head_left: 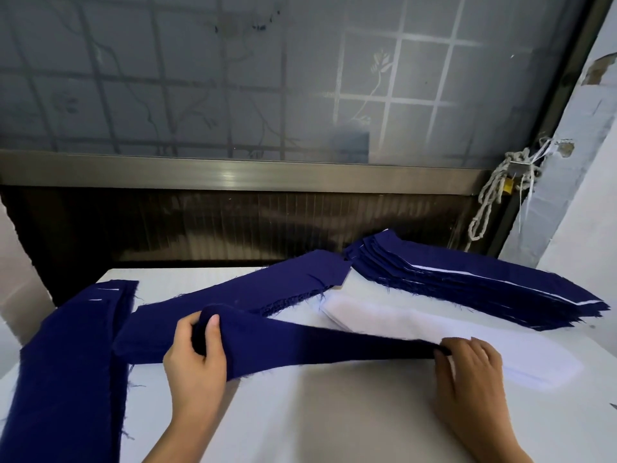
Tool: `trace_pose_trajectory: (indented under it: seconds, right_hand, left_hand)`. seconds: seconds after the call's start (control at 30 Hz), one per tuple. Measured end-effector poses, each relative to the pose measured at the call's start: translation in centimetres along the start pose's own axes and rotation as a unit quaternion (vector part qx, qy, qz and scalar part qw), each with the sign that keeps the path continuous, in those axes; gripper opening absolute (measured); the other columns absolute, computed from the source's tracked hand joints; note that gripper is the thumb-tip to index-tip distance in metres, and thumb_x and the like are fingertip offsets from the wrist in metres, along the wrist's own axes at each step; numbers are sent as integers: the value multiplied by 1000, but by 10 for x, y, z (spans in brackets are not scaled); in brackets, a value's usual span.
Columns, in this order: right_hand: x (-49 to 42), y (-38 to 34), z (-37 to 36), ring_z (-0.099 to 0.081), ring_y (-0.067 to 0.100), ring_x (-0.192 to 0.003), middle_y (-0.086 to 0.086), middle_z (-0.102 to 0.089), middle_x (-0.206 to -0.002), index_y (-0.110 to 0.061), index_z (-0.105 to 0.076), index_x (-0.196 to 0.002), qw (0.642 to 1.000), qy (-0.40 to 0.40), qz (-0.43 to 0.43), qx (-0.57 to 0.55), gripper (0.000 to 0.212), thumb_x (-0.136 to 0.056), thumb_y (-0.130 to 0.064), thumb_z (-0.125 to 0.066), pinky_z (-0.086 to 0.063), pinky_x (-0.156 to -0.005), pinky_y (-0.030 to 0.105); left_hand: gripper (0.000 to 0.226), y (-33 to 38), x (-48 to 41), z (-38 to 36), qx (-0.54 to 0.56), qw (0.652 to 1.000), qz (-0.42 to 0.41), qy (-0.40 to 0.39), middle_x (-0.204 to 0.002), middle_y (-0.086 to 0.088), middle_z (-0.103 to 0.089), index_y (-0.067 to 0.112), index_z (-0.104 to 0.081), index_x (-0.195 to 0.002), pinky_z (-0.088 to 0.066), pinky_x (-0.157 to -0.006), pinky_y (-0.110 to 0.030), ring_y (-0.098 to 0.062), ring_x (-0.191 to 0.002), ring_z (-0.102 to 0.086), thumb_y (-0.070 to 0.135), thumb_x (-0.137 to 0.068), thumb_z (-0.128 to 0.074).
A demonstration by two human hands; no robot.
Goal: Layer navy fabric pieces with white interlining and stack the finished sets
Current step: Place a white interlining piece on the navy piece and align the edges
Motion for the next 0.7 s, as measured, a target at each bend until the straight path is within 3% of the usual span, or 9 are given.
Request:
trace_pose_trajectory:
  seconds: [0.13, 0.2, 0.27, 0.37, 0.53, 0.63, 0.7]
  right_hand:
    - [4, 4, 10, -44, 21, -82, -3, -57, -76, -15, -59, -92, 984, 43, -165, -53, 10, -86, -13, -67, -37, -82, 38]
    - [6, 5, 12, -52, 25, -80, -5, -59, -83, -21, -55, -106, 957, 46, -265, -109, 25, -85, -18, -69, -39, -75, 37]
    - [6, 4, 15, -54, 21, -71, -12, -57, -85, -30, -47, -112, 939, 51, -310, -141, 32, -87, -24, -67, -39, -72, 36]
    - [2, 8, 15, -53, 26, -72, -2, -60, -91, -27, -47, -116, 941, 27, -320, -101, 35, -88, -21, -66, -39, -70, 36]
    - [-2, 6, 13, -56, 38, -88, 12, -61, -98, -7, -58, -116, 957, 14, -288, -12, 46, -73, 11, -60, -40, -76, 44]
    - [-2, 4, 15, -54, 42, -87, 18, -63, -96, -1, -65, -105, 968, 25, -243, 54, 52, -57, 20, -61, -36, -75, 45]
    - [-1, -2, 15, -56, 39, -81, 14, -63, -93, -3, -67, -97, 980, -3, -194, 42, 41, -61, 17, -63, -41, -71, 43]
  left_hand:
    - [8, 1, -1, 1, -30, 999, 11, 21, -81, 15, -64, 29, -61, -96, -43, -67, -1, 4, -79, -61, 25, -93, -67]
    - [7, -1, -2, 2, -65, 997, 27, 24, -67, 10, -63, 25, -64, -92, -45, -60, -7, -1, -68, -61, 27, -90, -71]
    - [11, -5, -3, 2, -127, 991, 38, 1, -59, 8, -61, 21, -68, -95, -44, -56, -20, -8, -59, -59, 29, -89, -71]
    - [18, -4, -4, 0, -237, 970, 15, -43, -58, 9, -58, 18, -68, -100, -42, -57, -32, -14, -60, -56, 30, -87, -72]
    - [29, 2, -3, 0, -248, 967, -52, -25, -82, 13, -51, 22, -61, -104, -41, -60, -33, -15, -74, -54, 22, -81, -77]
    - [25, 2, -2, -1, -238, 966, -90, -51, -76, 16, -50, 27, -59, -99, -40, -56, -29, -9, -68, -52, 22, -82, -76]
    - [18, 2, 1, -4, -226, 963, -108, -98, -62, 16, -51, 34, -56, -88, -37, -50, -23, -9, -57, -53, 26, -84, -72]
Point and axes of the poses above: each hand's wrist, its own x-axis away from the middle knuckle, its own z-axis out of the back of the hand, y = z × x, the point moved 2 cm from there along -x, towards the middle knuckle
